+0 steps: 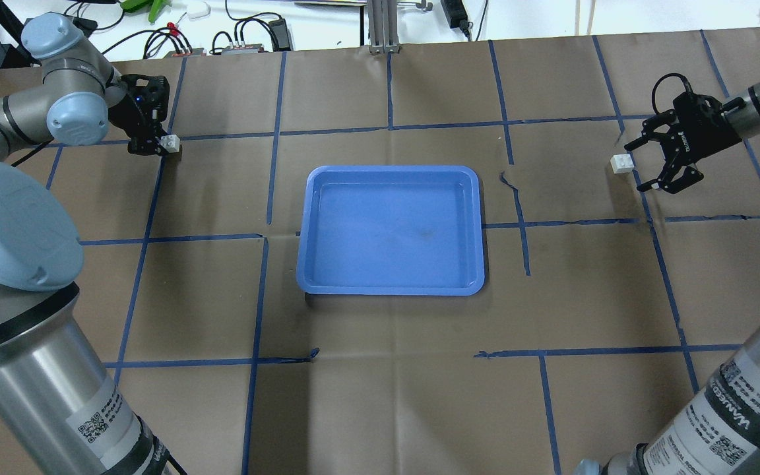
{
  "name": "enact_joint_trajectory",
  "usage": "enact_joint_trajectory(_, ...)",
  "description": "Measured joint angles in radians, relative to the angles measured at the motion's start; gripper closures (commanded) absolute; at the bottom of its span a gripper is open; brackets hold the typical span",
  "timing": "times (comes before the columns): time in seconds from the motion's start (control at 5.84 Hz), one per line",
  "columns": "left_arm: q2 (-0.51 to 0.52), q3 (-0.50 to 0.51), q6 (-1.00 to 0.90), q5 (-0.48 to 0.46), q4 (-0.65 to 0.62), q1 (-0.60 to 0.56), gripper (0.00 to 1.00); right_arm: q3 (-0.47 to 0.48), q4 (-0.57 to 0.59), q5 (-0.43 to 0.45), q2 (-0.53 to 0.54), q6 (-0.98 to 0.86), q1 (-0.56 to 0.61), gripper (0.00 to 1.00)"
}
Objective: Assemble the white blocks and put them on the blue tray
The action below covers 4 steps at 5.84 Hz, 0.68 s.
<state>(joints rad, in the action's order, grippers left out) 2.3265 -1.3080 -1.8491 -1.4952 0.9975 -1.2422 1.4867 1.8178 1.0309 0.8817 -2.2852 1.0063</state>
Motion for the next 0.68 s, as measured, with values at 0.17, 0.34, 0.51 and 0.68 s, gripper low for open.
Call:
enact_joint_trajectory(0.17, -0.032, -0.005, -0.002, 0.001, 0.024, -0.011, 0.93, 0.001, 0.001, 0.0, -0.003, -0.005, 0.0, 0.16)
enact_joint_trajectory(0.34, -0.069, -0.011, -0.001, 0.002, 0.061, -0.039, 0.93, 0.001, 0.002, -0.001, -0.006, -0.006, 0.0, 0.3)
enact_joint_trajectory(0.51, -0.093, -0.018, 0.008, 0.015, 0.086, -0.08, 0.93, 0.001, 0.004, -0.001, -0.006, -0.005, 0.0, 0.43)
enact_joint_trajectory(0.68, -0.107, -0.032, 0.041, 0.036, 0.098, -0.133, 0.93, 0.001, 0.006, -0.002, -0.006, -0.003, 0.0, 0.55)
